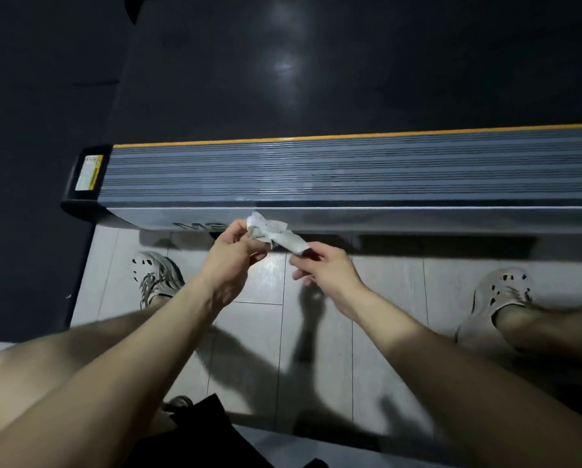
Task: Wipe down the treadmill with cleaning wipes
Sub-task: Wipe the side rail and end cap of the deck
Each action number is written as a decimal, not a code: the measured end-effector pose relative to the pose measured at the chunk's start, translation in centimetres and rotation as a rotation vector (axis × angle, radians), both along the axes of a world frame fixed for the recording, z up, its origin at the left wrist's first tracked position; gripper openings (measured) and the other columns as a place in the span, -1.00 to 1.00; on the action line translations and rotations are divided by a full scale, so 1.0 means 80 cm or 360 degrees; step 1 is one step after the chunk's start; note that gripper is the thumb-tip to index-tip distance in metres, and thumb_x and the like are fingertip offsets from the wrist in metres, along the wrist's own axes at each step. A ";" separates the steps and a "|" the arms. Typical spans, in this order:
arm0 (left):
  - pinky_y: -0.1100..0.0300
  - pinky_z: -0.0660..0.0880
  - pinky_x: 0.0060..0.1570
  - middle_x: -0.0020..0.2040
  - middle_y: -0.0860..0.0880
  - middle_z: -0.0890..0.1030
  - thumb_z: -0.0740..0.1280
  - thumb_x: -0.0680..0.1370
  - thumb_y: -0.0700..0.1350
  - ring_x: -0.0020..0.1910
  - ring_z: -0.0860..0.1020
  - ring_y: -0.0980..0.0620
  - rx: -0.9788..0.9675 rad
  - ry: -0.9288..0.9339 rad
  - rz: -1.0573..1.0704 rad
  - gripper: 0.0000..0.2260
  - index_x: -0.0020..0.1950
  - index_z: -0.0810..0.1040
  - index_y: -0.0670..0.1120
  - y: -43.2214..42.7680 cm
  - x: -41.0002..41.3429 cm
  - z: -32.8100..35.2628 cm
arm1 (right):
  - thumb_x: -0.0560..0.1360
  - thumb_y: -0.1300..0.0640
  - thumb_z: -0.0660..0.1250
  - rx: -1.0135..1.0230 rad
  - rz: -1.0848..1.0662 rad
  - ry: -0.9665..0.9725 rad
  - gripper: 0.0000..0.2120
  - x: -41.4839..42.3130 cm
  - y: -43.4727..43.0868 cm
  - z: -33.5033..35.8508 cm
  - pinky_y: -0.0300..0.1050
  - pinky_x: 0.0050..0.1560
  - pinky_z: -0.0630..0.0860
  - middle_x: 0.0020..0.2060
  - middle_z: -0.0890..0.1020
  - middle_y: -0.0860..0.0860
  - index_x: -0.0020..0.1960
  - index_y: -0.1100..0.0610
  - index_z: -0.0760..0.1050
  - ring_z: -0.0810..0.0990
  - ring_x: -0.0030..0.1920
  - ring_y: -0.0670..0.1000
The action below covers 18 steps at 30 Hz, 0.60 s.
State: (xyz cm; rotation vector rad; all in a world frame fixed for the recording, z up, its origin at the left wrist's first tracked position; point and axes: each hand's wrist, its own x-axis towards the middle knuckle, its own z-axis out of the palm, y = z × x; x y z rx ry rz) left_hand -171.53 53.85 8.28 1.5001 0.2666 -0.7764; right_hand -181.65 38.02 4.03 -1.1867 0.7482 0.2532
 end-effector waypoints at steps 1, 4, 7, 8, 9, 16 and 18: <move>0.18 0.52 -0.03 0.06 -0.15 0.70 0.31 0.54 -0.52 -0.04 0.64 -0.03 -0.0021 0.0033 0.0011 -0.62 0.25 0.54 -0.16 -0.002 0.000 -0.001 | 0.62 0.24 0.45 0.0107 -0.0023 -0.0070 -0.83 0.005 0.007 0.008 -0.19 -0.27 0.44 -0.03 0.72 0.09 0.21 0.16 0.66 0.68 -0.22 0.00; 0.24 0.54 -0.13 -0.06 -0.08 0.71 0.26 0.56 -0.54 -0.14 0.66 0.03 -0.0041 0.0014 -0.0032 -0.64 0.25 0.53 -0.19 -0.014 -0.001 -0.012 | 0.67 0.14 0.41 0.0347 -0.0202 -0.0150 -0.73 0.016 0.010 0.018 -0.17 -0.20 0.47 0.05 0.73 0.09 0.31 0.24 0.61 0.68 -0.16 0.03; 0.16 0.56 0.02 -0.13 -0.04 0.70 0.30 0.53 -0.54 -0.15 0.64 0.05 0.0151 -0.0145 -0.0307 -0.69 0.08 0.58 -0.16 -0.021 -0.001 -0.030 | 0.66 0.12 0.42 0.0376 -0.0331 -0.0069 -0.79 0.022 0.007 0.007 -0.17 -0.19 0.48 -0.01 0.72 0.09 0.24 0.21 0.59 0.67 -0.17 0.02; 0.06 0.56 0.08 -0.12 -0.05 0.69 0.33 0.53 -0.51 -0.13 0.61 0.02 0.0254 -0.0179 -0.0410 -0.72 0.04 0.59 -0.15 -0.021 0.000 -0.038 | 0.65 0.14 0.43 0.0386 -0.0375 -0.0038 -0.83 0.023 0.009 0.002 -0.18 -0.20 0.48 -0.01 0.73 0.11 0.21 0.18 0.59 0.67 -0.18 0.02; -0.04 0.58 0.13 -0.09 -0.06 0.68 0.39 0.53 -0.46 -0.10 0.59 0.00 0.0403 -0.0248 -0.0545 -0.76 0.03 0.59 -0.14 -0.020 0.001 -0.045 | 0.65 0.17 0.44 0.0394 -0.0427 0.0002 -0.84 0.024 0.012 -0.008 -0.18 -0.21 0.49 0.00 0.73 0.13 0.20 0.18 0.59 0.66 -0.19 0.02; -0.23 0.36 0.53 0.54 -0.24 0.32 0.63 0.45 -0.03 0.54 0.33 -0.29 0.1619 -0.1780 -0.1275 -0.14 0.66 0.28 0.00 -0.016 0.082 -0.021 | 0.58 0.42 0.41 0.0431 -0.1062 0.0466 -0.84 0.014 0.000 -0.092 -0.02 0.22 0.68 0.11 0.71 0.21 0.07 0.19 0.57 0.74 0.06 0.14; -0.30 0.05 0.67 0.73 -0.26 -0.02 0.62 0.45 0.15 0.72 -0.04 -0.32 0.1843 -0.1862 -0.1607 0.14 0.77 -0.11 0.04 -0.025 0.112 -0.024 | 0.55 0.48 0.38 0.0434 -0.1158 0.0506 -0.71 0.015 -0.018 -0.111 0.01 0.24 0.67 0.17 0.70 0.24 0.25 0.29 0.57 0.74 0.12 0.16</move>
